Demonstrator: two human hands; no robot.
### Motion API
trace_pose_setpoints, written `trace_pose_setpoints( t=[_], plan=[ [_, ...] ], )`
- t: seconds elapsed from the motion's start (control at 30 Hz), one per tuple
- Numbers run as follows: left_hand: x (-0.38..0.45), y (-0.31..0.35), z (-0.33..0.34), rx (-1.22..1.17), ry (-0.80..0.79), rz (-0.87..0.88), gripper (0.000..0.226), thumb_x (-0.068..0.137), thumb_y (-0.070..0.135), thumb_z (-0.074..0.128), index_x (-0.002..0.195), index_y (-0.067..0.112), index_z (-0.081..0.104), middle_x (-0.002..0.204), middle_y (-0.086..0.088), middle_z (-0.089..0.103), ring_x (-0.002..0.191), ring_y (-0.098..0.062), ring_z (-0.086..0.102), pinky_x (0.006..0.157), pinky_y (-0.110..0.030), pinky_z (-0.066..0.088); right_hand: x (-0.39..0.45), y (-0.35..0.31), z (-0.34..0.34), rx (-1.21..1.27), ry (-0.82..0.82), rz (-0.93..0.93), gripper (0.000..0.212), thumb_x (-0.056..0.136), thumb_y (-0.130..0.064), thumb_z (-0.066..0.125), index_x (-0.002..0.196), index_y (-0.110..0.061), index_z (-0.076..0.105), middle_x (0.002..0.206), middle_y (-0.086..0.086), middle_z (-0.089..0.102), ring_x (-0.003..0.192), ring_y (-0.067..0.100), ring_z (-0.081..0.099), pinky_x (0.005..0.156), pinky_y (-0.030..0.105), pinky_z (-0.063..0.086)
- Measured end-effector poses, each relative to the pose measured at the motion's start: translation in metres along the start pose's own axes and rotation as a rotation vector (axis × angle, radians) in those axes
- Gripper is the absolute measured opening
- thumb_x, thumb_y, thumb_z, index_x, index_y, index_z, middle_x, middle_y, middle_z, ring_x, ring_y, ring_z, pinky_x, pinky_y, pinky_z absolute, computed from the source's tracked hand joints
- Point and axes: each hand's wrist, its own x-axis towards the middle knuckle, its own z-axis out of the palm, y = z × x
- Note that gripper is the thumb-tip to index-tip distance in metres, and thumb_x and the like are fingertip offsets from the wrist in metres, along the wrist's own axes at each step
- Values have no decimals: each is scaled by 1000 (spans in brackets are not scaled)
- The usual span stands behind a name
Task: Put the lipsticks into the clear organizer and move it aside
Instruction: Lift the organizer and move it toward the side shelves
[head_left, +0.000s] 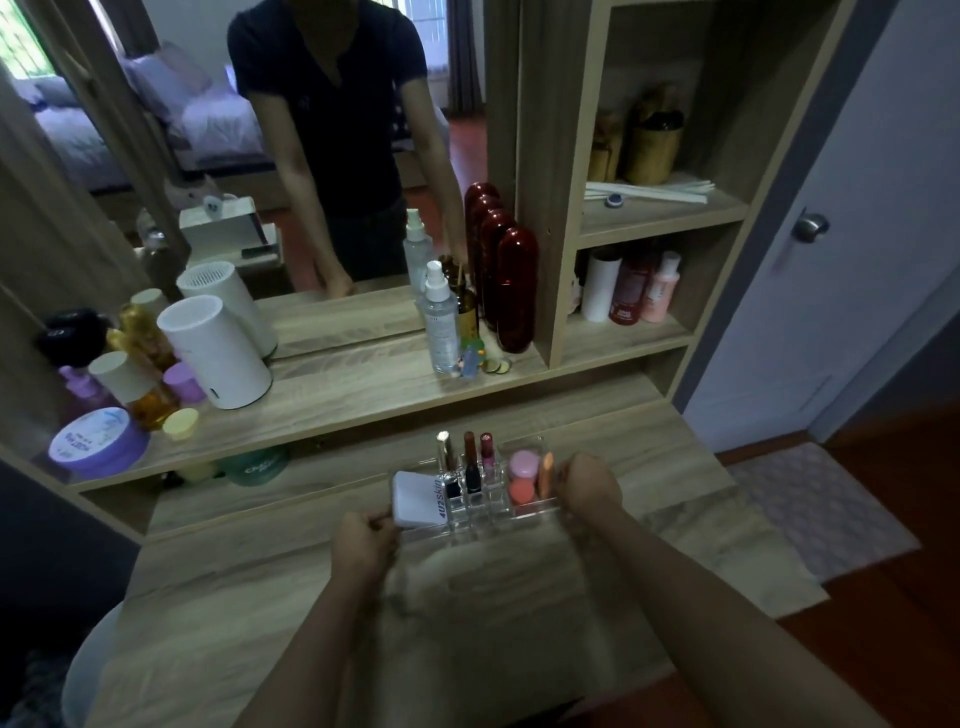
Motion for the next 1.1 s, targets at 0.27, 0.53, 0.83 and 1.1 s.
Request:
trace_pose_setpoints(
  t=[0.27,0.53,0.83,1.1],
  plan=[
    [1,35,47,148,-51,128,18,85,6,64,99,4,74,82,-19,74,63,-17,57,64,-28,43,20,43,-26,-29,54,35,24,95,-19,54,105,-3,69,109,16,70,103,29,65,87,35,52],
    [-2,68,93,249,-107,193,20,87,5,61,104,2,70,82,-13,73,58,-13,59,52,-14,46,39,87,-52,-35,102,54,19,94,-14,54,103,-3,67,107,15,70,101,28,65,86,34,52],
    [-8,89,133,287,-119,208,20,83,0,62,98,4,74,71,-10,67,59,-17,58,60,-26,48,60,121,-77,-54,108,60,23,96,-12,51,109,2,65,114,19,68,110,31,62,98,42,52],
    [-18,97,155,245,-87,192,17,80,-7,59,79,2,73,53,-5,59,46,-14,52,41,-12,42,79,134,-90,-66,101,99,25,97,-14,51,111,3,64,113,21,66,107,33,63,91,40,53]
  ],
)
